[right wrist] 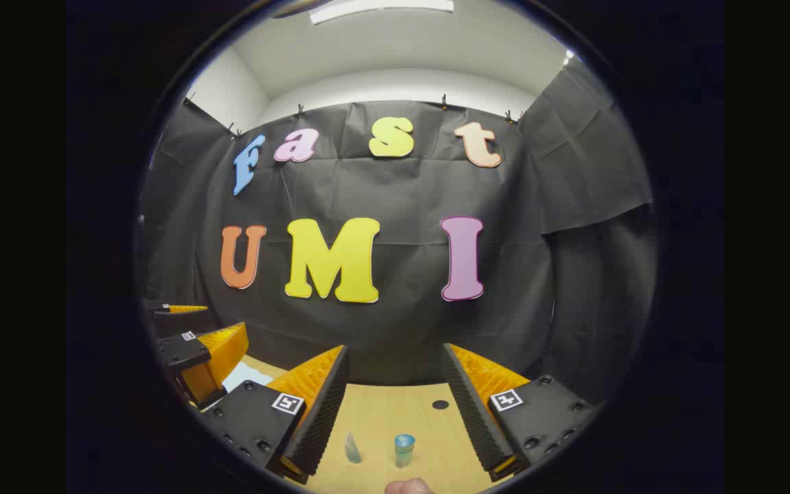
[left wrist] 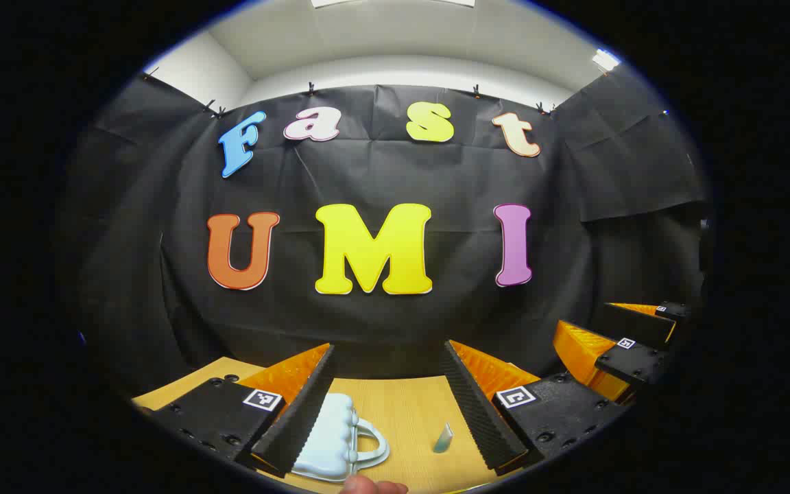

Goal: First open the suitcase, pack the skin care products into it, and then close the suitcase.

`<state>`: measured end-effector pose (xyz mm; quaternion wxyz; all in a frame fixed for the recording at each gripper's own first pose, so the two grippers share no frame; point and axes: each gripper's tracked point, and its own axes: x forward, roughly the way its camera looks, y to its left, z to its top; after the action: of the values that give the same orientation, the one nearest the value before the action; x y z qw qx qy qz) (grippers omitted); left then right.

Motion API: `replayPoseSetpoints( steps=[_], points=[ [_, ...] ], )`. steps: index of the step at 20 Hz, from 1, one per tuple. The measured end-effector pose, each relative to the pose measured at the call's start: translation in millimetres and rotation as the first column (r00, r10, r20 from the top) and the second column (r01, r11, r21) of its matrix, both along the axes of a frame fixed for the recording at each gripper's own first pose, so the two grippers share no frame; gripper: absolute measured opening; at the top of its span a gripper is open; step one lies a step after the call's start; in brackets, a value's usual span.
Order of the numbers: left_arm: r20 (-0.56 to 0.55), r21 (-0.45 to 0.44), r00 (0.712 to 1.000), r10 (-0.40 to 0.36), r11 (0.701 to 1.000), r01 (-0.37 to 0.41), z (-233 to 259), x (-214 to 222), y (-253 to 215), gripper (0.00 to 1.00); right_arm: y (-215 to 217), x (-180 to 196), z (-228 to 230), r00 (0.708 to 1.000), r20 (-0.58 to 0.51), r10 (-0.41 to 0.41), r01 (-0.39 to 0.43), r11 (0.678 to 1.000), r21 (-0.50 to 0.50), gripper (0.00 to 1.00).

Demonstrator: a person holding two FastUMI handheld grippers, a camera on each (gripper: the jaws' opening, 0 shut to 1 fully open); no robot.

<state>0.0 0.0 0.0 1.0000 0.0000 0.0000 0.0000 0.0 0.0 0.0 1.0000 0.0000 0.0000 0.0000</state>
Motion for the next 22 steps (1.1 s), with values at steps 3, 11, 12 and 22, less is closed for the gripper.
replayPoseSetpoints(
  steps=[3,11,12,22],
  points=[
    [0.012,0.021,1.000,0.012,1.000,-0.013,11.8,8.3,-5.5,0.96,-1.1,13.4,7.0,1.000,-0.008,0.026,-0.026,0.999,0.031,0.78],
    [-0.007,-0.099,0.997,0.080,0.992,-0.080,36.6,20.2,8.2,0.98,-13.0,25.4,12.3,0.999,-0.025,0.032,-0.031,0.998,0.052,0.80],
    [-0.008,-0.101,0.998,0.069,0.992,-0.070,28.4,17.1,7.2,0.98,-11.7,21.3,9.1,0.999,-0.022,0.044,-0.043,0.999,0.034,0.80],
    [-0.194,0.115,0.978,-0.075,0.989,0.099,-81.2,0.7,-17.7,0.98,-20.5,-3.2,-53.3,0.988,-0.138,0.063,-0.068,0.997,-0.029,0.78]
  ],
)
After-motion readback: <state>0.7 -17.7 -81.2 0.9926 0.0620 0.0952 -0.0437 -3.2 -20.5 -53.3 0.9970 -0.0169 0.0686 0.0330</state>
